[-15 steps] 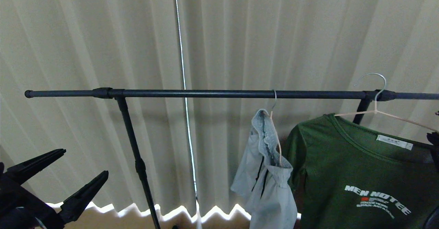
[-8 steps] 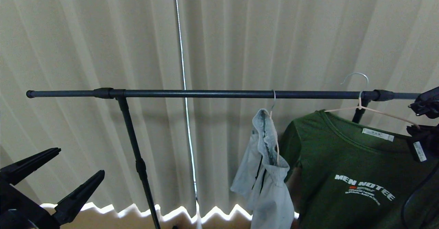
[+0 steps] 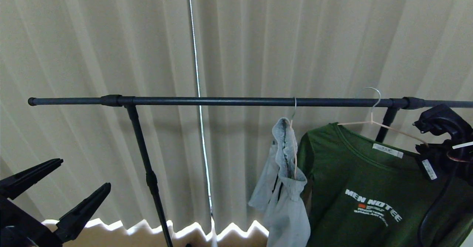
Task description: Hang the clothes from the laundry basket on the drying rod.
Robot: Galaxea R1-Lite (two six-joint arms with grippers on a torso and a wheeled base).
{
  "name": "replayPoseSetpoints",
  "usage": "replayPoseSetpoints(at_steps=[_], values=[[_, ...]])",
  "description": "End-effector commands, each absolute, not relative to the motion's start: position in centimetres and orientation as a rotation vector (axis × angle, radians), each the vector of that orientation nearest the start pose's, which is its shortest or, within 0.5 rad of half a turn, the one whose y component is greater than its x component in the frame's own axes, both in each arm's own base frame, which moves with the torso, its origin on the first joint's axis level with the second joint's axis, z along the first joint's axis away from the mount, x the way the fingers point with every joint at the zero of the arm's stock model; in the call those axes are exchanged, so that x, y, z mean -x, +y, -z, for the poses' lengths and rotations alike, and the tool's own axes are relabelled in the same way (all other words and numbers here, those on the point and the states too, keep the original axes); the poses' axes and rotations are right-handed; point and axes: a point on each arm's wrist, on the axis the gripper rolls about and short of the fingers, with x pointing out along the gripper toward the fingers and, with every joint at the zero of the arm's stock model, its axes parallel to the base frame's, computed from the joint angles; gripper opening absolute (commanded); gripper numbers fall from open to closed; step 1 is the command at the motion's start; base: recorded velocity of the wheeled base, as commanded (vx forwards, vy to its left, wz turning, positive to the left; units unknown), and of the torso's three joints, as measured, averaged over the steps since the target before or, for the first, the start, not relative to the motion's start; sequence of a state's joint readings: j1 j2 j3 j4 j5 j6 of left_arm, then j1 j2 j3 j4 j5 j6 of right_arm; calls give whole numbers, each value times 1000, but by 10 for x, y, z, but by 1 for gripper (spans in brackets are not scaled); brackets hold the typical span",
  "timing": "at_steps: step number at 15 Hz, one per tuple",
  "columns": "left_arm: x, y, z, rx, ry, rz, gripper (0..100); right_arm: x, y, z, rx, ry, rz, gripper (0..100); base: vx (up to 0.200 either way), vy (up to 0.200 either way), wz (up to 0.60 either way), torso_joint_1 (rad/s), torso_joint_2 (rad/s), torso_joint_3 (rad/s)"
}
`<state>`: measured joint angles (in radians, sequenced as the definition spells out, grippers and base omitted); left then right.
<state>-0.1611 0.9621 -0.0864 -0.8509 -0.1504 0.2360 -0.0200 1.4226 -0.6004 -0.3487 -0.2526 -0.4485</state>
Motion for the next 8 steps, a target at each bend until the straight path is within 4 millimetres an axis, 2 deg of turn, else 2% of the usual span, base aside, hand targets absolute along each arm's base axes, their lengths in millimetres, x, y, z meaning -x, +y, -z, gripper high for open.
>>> replayPoseSetpoints(at_steps=[1,4,8], values=[[-99,-20,-157,-234,-9,313,100,-223,-8,-171,497,534,146,0,0,0,0,0,0,0],[-99,-20,-157,-234,-8,313,100,-228,-2,-166,495,550,117,0,0,0,0,0,0,0],[-99,-20,-157,-234,-8,313,100,-227,18,-164,440,530,55,0,0,0,0,0,0,0]])
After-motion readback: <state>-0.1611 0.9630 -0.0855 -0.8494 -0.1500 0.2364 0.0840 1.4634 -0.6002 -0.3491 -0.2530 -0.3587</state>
